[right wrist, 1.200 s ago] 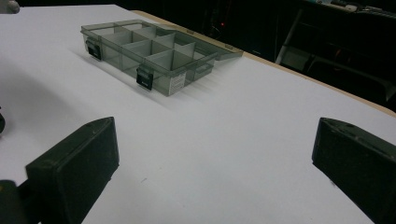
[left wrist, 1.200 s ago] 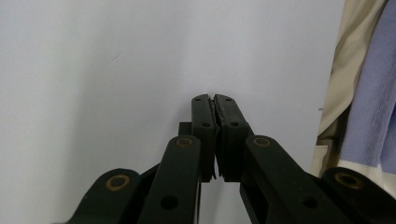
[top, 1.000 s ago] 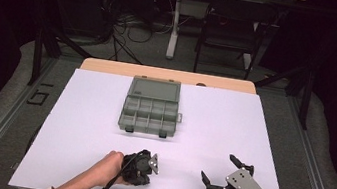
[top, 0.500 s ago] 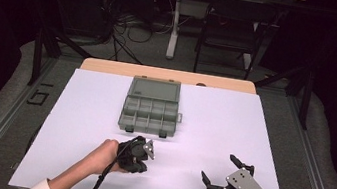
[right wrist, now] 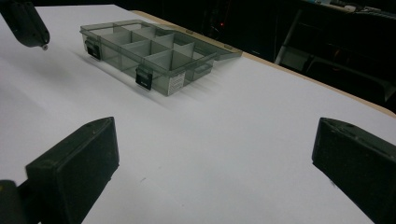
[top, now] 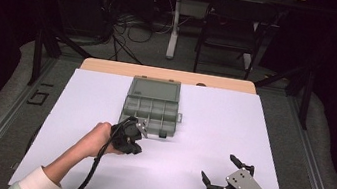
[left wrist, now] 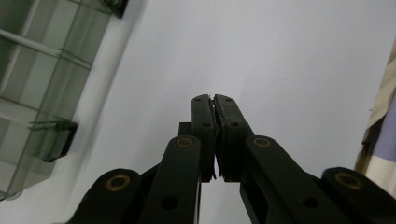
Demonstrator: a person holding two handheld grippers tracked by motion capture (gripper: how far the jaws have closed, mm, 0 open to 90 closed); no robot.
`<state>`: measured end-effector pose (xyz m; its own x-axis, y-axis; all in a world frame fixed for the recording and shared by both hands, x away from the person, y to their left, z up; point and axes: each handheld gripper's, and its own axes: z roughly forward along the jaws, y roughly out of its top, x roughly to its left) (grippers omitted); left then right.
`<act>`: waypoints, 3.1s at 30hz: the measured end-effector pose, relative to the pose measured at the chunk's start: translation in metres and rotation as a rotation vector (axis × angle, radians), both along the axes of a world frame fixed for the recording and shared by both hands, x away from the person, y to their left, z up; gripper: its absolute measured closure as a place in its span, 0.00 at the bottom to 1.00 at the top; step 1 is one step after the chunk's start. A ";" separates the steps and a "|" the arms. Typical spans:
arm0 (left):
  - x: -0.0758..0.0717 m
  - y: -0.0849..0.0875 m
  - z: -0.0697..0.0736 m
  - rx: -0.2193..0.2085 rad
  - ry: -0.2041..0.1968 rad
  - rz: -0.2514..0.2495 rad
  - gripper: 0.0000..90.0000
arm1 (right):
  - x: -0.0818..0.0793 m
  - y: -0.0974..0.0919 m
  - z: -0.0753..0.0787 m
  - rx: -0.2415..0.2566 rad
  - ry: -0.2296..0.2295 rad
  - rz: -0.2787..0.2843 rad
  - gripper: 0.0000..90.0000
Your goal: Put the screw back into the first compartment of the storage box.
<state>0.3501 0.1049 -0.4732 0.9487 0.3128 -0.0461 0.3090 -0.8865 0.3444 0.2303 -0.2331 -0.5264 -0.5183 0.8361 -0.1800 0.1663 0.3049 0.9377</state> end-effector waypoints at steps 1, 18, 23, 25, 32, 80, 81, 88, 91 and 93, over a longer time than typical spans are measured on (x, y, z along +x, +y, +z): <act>0.002 0.001 0.001 0.001 0.000 0.003 0.98 | 0.000 0.000 0.000 0.000 0.000 0.000 0.00; 0.045 0.018 0.024 -0.004 -0.025 0.101 0.98 | 0.002 0.001 -0.001 0.012 -0.018 -0.005 0.00; 0.060 0.024 0.033 -0.008 -0.041 0.138 0.98 | 0.002 0.001 -0.001 0.012 -0.018 -0.005 0.00; 0.067 0.027 0.036 -0.007 -0.047 0.153 0.98 | 0.001 0.000 -0.001 0.007 -0.010 -0.007 0.00; 0.086 0.032 0.044 -0.014 -0.064 0.196 0.98 | 0.001 0.000 0.000 0.001 -0.004 -0.006 0.00; 0.153 0.047 -0.006 -0.036 -0.044 0.466 0.47 | 0.000 0.000 -0.001 0.006 -0.002 0.001 0.00; 0.150 0.048 -0.004 -0.040 -0.044 0.460 0.43 | 0.000 0.000 -0.001 0.006 -0.002 0.001 0.00; 0.126 0.055 0.005 -0.086 -0.092 0.432 0.17 | 0.000 0.000 0.000 0.002 -0.002 0.001 0.00; 0.114 0.061 0.010 -0.106 -0.118 0.433 0.14 | 0.000 0.000 0.000 0.002 -0.003 0.002 0.00; 0.105 0.066 0.012 -0.123 -0.135 0.437 0.10 | 0.000 0.000 -0.001 0.002 -0.002 0.001 0.00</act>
